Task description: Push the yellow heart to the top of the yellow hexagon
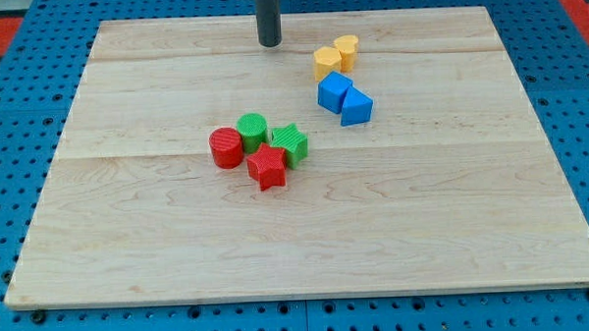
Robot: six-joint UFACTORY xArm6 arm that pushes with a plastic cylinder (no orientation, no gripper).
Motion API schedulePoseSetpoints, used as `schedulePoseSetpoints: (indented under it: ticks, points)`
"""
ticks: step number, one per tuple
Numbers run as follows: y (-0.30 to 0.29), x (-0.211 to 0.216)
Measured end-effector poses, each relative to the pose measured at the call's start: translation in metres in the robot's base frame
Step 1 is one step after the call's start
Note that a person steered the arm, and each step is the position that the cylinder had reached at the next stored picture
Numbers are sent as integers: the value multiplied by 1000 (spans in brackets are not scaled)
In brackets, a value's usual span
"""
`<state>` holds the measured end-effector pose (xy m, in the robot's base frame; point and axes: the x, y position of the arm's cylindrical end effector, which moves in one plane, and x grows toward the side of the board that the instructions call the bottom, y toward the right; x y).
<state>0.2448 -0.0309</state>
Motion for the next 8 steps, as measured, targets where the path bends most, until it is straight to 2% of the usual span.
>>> schedulePoseSetpoints:
  ticks: [2, 3, 4, 6, 7, 8]
  points:
    - [12, -22]
    - [90, -38]
    - [111, -49]
    - [161, -32]
    - [161, -32]
    - [154, -10]
